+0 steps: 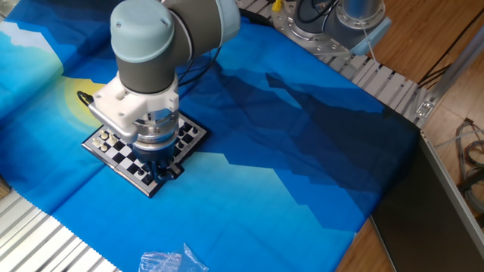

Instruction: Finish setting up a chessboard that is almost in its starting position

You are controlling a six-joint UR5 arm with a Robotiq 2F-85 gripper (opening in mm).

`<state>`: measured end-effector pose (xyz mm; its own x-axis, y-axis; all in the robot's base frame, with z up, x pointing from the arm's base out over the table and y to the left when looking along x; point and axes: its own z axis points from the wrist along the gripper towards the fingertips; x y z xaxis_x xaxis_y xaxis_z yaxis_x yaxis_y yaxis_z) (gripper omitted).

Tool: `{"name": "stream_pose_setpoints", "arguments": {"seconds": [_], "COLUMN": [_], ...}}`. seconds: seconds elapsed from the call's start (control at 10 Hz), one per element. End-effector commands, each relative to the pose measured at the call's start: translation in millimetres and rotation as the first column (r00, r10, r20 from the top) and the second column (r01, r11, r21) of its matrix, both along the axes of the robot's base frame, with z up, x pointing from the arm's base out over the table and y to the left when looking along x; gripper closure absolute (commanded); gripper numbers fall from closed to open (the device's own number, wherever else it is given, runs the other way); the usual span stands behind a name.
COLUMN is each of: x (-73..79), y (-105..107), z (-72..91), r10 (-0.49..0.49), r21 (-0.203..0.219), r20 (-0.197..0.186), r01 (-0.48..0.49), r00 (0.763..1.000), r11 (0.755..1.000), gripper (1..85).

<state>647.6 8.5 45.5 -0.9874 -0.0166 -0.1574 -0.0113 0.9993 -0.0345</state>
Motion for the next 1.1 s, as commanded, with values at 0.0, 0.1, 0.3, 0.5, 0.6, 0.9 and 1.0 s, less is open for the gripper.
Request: {"name": "stream_pose_setpoints", "arguments": {"seconds": [0.0, 0.1, 0.3, 0.5, 0.6, 0.9, 1.0], "x": [3.0, 2.3, -1.0, -4.2, -5.9, -9.6, -9.8], "y": [-7, -9, -11, -17, -19, -19, -20], "z": [1.1, 0.9, -2.6, -7.0, -8.6, -7.9, -8.0], "r10": [0.006, 0.007, 0.010, 0.015, 0.018, 0.018, 0.019], "r21": [0.011, 0.010, 0.015, 0.015, 0.014, 0.013, 0.011], "r20": [-0.007, -0.009, -0.012, -0.012, -0.012, -0.020, -0.020], "r01": [-0.006, -0.007, -0.010, -0.015, -0.018, -0.017, -0.019], "r00": [1.000, 1.000, 1.000, 1.000, 1.000, 1.000, 1.000], "r11": [1.000, 1.000, 1.000, 1.000, 1.000, 1.000, 1.000], "gripper": [84.7, 84.7, 84.7, 84.7, 84.7, 84.7, 84.7]}}
